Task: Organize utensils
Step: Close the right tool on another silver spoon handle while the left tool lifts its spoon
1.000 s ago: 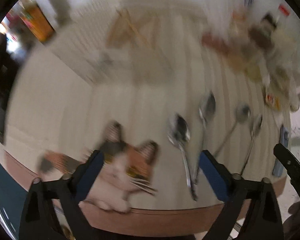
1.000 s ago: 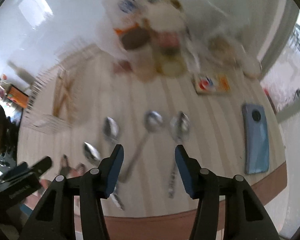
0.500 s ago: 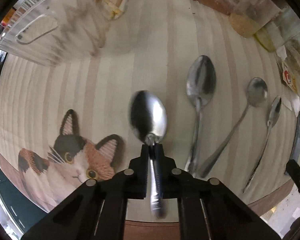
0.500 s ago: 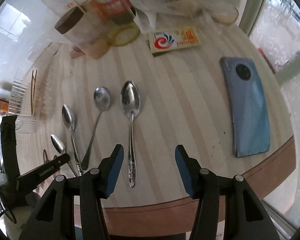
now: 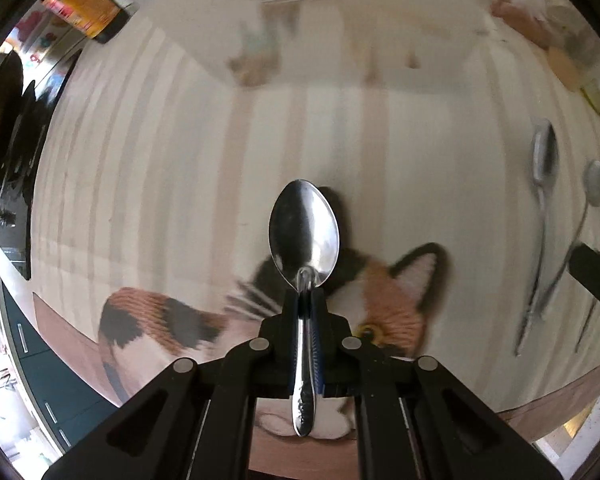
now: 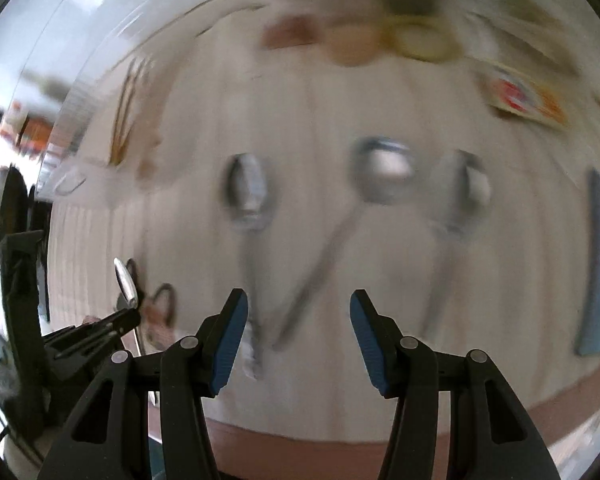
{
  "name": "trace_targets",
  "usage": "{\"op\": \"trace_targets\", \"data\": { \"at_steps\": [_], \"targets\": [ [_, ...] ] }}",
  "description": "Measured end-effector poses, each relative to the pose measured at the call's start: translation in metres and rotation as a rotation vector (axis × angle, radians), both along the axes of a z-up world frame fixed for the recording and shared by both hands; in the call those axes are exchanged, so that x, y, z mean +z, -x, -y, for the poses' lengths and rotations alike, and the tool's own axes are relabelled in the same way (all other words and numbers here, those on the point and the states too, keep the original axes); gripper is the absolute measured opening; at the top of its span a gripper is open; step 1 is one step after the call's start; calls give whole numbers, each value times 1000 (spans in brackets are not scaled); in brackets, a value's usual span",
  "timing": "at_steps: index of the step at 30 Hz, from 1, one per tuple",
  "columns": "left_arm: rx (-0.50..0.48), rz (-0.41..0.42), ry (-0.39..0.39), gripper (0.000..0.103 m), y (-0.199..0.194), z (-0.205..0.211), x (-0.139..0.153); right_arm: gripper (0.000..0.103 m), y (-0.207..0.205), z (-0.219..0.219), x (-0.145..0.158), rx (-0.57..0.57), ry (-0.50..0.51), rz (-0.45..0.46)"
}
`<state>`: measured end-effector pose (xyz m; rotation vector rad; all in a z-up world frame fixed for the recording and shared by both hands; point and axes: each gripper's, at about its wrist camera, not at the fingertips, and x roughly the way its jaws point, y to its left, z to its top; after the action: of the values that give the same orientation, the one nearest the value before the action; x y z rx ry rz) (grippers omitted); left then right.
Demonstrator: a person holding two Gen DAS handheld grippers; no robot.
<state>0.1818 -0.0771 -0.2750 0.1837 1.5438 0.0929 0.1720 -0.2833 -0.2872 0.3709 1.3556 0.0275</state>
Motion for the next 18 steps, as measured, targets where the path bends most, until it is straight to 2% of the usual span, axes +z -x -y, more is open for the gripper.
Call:
{"op": "trace_targets", "data": {
  "at_steps": [3,5,7,8,13,18],
  "targets": [
    [-1,3,12,4,1,-13,2,55,-18,-30,-10,45,64,-19],
    [-12,6,22,4,2,-18,2,41,-26,-44,-20,62,131,-55],
    [-25,9,41,4,3,-34,11,17,-29,-56,-20,69,197,-54],
    [-32,9,49,4,3,-44,13,9,-30,-60,-18,65,222,-49],
    [-65,12,102,4,6,-67,14,8,-25,-77,-12,60,247,-63],
    [-94,6,153,4,-9,-78,7,7,2,-98,-7,62,229,-123]
  ]
}}
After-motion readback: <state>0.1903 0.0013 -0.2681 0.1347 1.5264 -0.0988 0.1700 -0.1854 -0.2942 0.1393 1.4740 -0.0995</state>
